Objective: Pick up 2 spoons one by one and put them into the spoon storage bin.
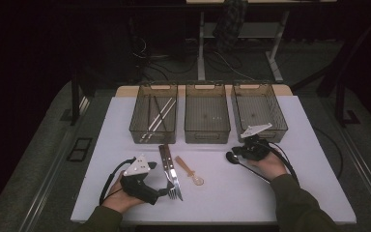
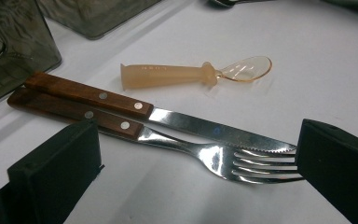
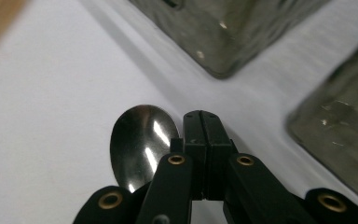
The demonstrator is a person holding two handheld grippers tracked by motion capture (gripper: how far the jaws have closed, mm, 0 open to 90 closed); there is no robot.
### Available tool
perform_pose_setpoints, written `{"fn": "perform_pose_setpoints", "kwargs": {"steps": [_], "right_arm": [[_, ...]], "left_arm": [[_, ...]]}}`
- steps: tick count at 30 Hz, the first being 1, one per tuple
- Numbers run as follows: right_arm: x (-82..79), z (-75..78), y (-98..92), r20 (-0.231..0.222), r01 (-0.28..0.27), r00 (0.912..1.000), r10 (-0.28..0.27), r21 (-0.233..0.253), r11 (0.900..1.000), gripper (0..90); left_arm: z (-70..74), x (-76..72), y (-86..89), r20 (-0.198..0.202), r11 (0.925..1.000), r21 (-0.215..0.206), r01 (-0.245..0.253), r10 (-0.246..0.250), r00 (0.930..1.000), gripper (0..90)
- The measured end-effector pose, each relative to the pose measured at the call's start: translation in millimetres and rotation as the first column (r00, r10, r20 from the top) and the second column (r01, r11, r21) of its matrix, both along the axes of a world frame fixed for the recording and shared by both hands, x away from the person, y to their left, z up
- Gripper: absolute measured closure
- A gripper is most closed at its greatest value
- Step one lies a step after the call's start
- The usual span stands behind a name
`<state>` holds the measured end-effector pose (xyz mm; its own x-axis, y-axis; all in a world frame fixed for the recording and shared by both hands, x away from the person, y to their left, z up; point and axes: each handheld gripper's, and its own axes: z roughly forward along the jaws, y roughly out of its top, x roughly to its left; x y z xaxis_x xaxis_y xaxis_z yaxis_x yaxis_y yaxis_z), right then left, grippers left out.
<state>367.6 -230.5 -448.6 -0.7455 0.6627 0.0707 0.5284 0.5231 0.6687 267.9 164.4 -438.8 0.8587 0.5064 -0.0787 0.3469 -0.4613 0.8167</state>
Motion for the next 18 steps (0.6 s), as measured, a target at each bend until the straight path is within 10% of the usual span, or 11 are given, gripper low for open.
{"fn": "perform_pose_setpoints", "kwargs": {"steps": [18], "right_arm": [[-20.3,2.5,25.7,-0.038,-0.191,0.9808,0.191,0.005,0.982,89.3]], "left_arm": [[0.1,-0.3,-0.2,0.001,1.0000,-0.001,0.003,-0.003,1.0000,0.0]]}}
